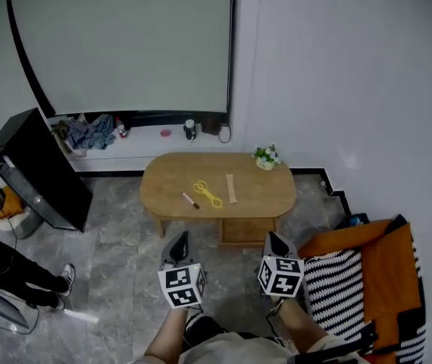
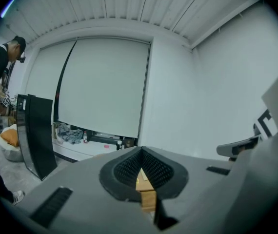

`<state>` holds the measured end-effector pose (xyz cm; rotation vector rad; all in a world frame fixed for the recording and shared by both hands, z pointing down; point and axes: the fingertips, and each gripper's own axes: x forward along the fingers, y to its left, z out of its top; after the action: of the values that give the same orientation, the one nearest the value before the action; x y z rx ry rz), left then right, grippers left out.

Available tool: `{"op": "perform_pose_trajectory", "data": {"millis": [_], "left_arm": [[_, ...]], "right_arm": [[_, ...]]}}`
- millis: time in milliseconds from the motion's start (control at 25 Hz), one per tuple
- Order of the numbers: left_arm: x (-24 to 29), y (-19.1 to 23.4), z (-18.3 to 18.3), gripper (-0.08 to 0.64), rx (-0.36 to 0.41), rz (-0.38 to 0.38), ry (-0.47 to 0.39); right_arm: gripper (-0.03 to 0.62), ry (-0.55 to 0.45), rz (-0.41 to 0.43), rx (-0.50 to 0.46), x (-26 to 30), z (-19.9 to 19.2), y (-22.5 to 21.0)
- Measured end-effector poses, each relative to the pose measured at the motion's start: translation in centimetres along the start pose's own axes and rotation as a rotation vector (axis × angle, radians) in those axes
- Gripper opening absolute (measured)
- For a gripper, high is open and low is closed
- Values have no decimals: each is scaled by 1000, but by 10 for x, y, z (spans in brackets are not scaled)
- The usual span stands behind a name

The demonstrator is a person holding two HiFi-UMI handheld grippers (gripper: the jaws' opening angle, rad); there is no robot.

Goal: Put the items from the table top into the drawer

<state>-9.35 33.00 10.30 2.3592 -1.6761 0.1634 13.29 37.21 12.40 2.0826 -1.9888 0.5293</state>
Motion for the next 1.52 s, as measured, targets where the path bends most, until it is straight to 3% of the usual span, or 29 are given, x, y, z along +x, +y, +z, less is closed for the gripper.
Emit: {"op": "perform_pose_trajectory", "data": {"millis": [400, 760, 1000, 1240, 1520], "left_arm": [[95, 14, -6, 3, -15, -18, 39], [238, 37, 32, 3, 19, -75, 51], [313, 61, 48, 3, 0, -77, 61], [362, 81, 38, 3, 2, -90, 123], [389, 80, 8, 3, 0, -73, 182]], "right_arm": [[-8, 42, -49, 9, 75, 1, -24], [-8, 24, -78, -2, 194, 71, -26], [-8, 45, -89, -17, 264, 98, -25], [-8, 77, -95, -33, 309, 107, -18], [-8, 134, -96, -3, 345, 84, -38]]}}
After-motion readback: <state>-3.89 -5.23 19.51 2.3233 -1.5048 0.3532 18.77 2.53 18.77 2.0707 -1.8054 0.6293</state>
